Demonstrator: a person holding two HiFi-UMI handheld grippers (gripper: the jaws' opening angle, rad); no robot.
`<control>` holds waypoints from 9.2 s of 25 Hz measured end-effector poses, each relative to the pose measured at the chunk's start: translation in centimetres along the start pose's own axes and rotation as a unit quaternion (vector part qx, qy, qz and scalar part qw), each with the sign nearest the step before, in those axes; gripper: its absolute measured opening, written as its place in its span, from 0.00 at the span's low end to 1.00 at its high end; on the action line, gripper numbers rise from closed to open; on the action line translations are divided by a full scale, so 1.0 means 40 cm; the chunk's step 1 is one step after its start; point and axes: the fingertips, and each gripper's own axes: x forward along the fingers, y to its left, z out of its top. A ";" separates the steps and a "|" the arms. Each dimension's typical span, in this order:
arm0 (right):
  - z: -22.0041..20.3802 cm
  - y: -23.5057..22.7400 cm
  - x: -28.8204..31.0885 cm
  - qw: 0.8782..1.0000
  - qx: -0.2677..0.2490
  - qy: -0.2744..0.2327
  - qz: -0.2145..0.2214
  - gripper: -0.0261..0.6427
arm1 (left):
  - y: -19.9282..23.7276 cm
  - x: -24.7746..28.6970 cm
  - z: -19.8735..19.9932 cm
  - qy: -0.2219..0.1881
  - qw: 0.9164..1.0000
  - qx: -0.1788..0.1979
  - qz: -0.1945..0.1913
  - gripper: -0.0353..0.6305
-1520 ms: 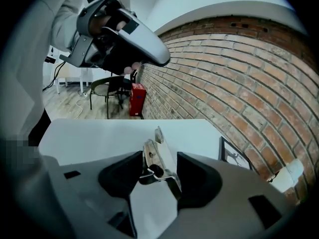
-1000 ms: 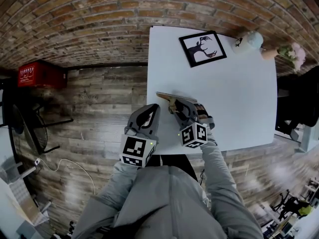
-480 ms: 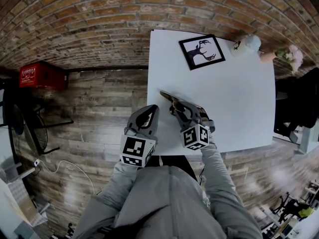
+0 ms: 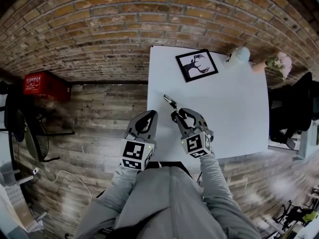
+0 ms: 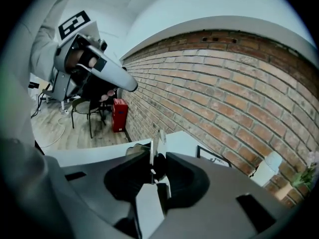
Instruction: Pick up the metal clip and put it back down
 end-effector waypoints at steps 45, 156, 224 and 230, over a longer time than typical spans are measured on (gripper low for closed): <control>0.204 -0.260 -0.479 0.939 0.226 -0.243 -0.091 0.19 | -0.044 -0.154 0.229 -0.098 0.993 0.048 0.034 0.10; 0.109 0.021 -0.134 0.997 0.015 -0.061 0.048 0.32 | -0.005 -0.095 0.164 -0.074 0.997 0.033 0.009 0.10; 0.216 -0.229 -0.373 0.945 0.241 -0.206 -0.080 0.07 | -0.027 -0.110 0.200 -0.076 0.996 0.040 0.013 0.10; 0.215 -0.228 -0.378 0.944 0.245 -0.204 -0.085 0.07 | -0.025 -0.105 0.198 -0.073 0.997 0.038 0.008 0.10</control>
